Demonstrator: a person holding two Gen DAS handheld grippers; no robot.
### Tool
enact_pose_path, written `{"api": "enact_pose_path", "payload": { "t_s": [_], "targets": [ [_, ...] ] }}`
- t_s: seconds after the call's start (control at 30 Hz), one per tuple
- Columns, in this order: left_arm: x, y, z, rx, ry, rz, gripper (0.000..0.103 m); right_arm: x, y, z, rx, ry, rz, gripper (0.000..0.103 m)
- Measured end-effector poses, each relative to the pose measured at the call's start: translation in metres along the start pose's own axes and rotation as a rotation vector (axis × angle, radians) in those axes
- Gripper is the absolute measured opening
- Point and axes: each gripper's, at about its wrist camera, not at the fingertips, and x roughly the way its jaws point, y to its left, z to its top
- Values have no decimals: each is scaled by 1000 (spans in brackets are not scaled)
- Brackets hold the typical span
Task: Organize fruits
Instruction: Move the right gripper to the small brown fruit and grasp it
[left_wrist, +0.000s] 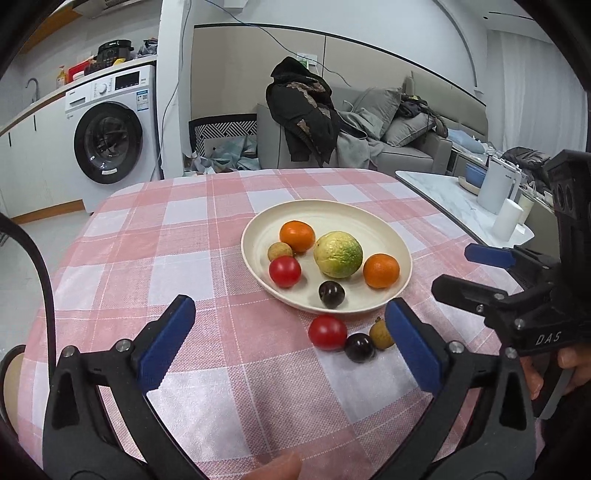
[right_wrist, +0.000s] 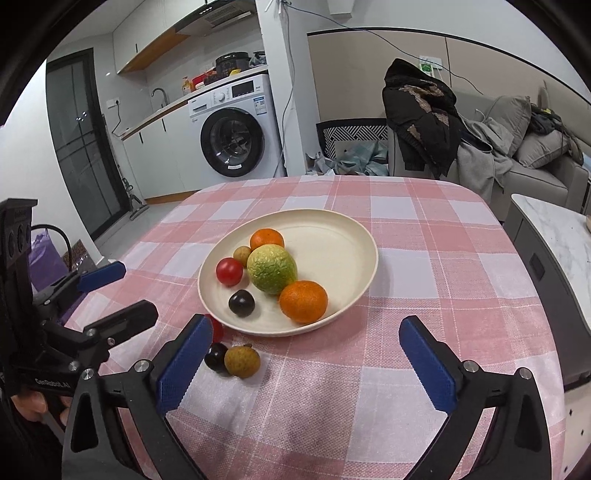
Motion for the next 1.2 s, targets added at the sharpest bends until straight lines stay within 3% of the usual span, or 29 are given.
{"api": "enact_pose_path", "payload": {
  "t_s": [0.43,0.6,0.87,1.2],
  "targets": [
    [15,3,-10,-4,55,2,102,14,9,-12,-72,83,12,103],
    [22,2,-13,-3,64,5,102,19,14,-18,-70,123,64,102],
    [25,6,-13,-24,70,-1,102,30,23,-26,-99,181,108,69],
    [28,9,-13,-26,76,1,102,36,25,-27,-92,200,139,56]
  ]
}}
